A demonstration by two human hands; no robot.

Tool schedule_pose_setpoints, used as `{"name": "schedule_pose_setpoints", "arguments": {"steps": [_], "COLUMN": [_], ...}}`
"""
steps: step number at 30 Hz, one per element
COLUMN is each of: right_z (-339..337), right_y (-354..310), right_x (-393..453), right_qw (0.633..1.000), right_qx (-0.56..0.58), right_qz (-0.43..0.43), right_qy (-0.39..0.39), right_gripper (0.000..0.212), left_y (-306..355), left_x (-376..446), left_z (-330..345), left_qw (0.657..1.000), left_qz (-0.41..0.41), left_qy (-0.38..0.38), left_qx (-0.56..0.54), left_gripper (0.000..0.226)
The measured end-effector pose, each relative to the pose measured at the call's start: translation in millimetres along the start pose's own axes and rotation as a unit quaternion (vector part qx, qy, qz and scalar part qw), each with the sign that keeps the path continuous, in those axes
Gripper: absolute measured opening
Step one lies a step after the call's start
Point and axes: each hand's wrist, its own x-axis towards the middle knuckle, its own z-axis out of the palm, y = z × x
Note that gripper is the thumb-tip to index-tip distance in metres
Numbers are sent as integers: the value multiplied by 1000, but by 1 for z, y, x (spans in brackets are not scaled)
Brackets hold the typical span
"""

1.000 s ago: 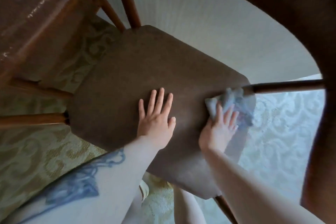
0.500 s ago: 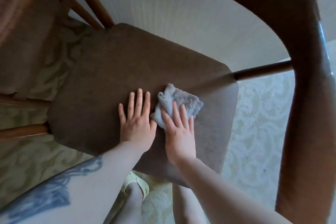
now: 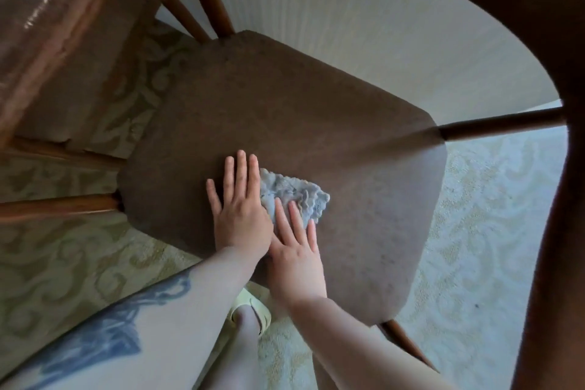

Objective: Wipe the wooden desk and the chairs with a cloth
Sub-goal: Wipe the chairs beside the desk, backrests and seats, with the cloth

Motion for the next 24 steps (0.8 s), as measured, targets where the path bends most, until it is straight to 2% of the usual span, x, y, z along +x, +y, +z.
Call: {"name": "schedule_pose_setpoints", "arguments": {"steps": [2,3,4,5,6,7,8,9,11,12,13,15,16,17,18,21,23,24], "right_z": [-13,-20,-29,-36,-41,-43,-41,-39,-35,-34,-32,-19,-14,-9,-4,-1,-13,-23], "right_y": [41,66,88,104,111,108,98,84,51,33,13,-28,-45,-55,-56,-17,21,35], "right_x": [22,32,39,41,40,37,38,41,69,87,105,126,128,124,116,98,100,107], "right_qw": [984,981,990,996,975,936,899,877,864,881,918,993,996,971,937,859,787,774], "right_qx": [-82,-108,-109,-76,-36,-4,17,27,50,59,54,3,-34,-78,-111,-158,-191,-199], "right_qz": [-154,-160,-91,48,212,344,427,471,491,461,387,115,-50,-198,-298,-459,-561,-575], "right_qy": [-33,-26,0,28,57,77,89,92,100,90,68,-6,-58,-111,-145,-161,-171,-174], "right_gripper": [67,64,61,60,60,62,64,66,67,67,66,62,61,61,60,59,67,72], "left_y": [-22,-34,-44,-52,-57,-59,-60,-60,-60,-61,-61,-66,-70,-75,-80,-100,-111,-115], "left_x": [-2,-3,-4,-7,-9,-11,-13,-15,-18,-19,-20,-20,-21,-22,-26,-50,-64,-66], "left_z": [-3,-2,-1,0,0,1,1,0,1,1,-1,-6,-8,-10,-13,-15,-11,-9], "left_qw": [999,999,999,998,997,995,993,989,978,974,973,970,966,961,958,963,971,973], "left_qz": [-28,-34,-42,-54,-68,-87,-110,-137,-192,-207,-212,-218,-229,-240,-248,-220,-190,-184], "left_qy": [17,25,30,32,33,34,36,36,30,31,35,40,43,43,37,-7,-28,-29], "left_qx": [-6,-5,-7,-9,-13,-19,-30,-45,-72,-80,-86,-102,-114,-126,-136,-158,-145,-139], "left_gripper": [74,74,73,72,72,72,73,73,75,75,75,76,78,82,86,95,89,83]}}
